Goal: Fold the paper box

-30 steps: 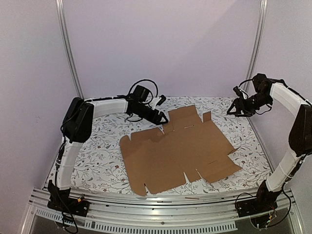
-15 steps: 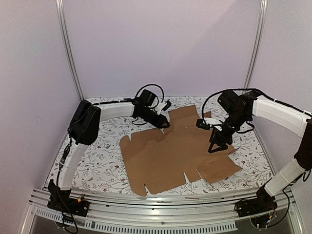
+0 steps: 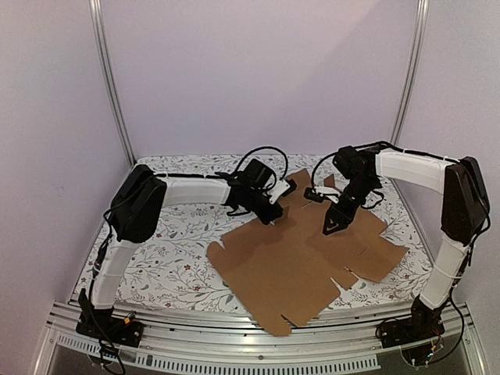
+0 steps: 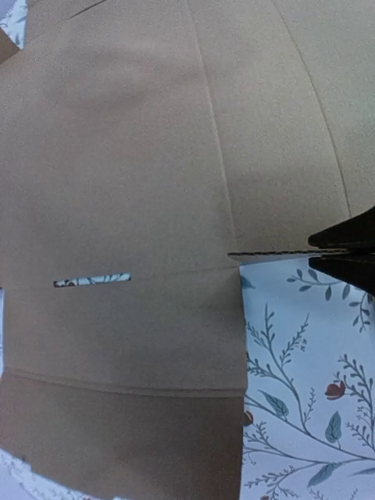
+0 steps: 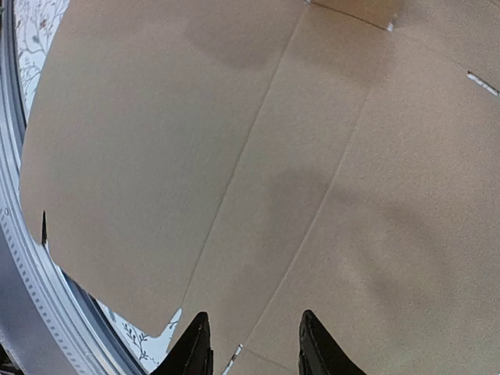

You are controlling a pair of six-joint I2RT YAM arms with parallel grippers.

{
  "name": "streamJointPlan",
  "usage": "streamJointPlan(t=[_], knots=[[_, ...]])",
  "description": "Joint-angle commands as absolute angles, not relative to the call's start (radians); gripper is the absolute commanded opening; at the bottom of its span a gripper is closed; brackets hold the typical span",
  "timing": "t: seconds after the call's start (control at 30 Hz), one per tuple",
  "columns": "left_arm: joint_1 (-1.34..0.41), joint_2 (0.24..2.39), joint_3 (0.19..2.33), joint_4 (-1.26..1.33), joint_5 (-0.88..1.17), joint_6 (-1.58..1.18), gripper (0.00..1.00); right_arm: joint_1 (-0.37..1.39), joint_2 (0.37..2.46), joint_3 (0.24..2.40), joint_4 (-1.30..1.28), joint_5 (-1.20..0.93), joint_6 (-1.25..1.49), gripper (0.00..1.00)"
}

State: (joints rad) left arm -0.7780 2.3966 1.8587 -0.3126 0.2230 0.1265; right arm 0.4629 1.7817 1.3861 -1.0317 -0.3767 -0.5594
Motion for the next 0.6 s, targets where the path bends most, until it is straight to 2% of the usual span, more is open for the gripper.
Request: streamJointPlan(t=[0.0, 0.33, 0.5, 0.57], knots=[[-0.876, 2.348, 1.762, -0.283, -0.018, 0.239, 0.02, 0.391, 1.874, 1.448, -1.017, -0.441, -0.434, 0.36], [-0.995, 2.375, 1.761, -0.264, -0.223, 0.334, 0.02, 0.308, 2.043, 1.496, -1.011, -0.427, -0.328, 0.3], [-1.006, 2.305, 1.727, -0.268, -0.18, 0.332, 0.33, 0.308, 2.104, 1.5, -1.015, -0.448, -0.314, 0.26], [-0.987, 2.234, 1.698, -0.262, -0.09, 0.305, 0.43, 0.308, 2.119, 1.498, -1.015, -0.444, -0.314, 0.25]])
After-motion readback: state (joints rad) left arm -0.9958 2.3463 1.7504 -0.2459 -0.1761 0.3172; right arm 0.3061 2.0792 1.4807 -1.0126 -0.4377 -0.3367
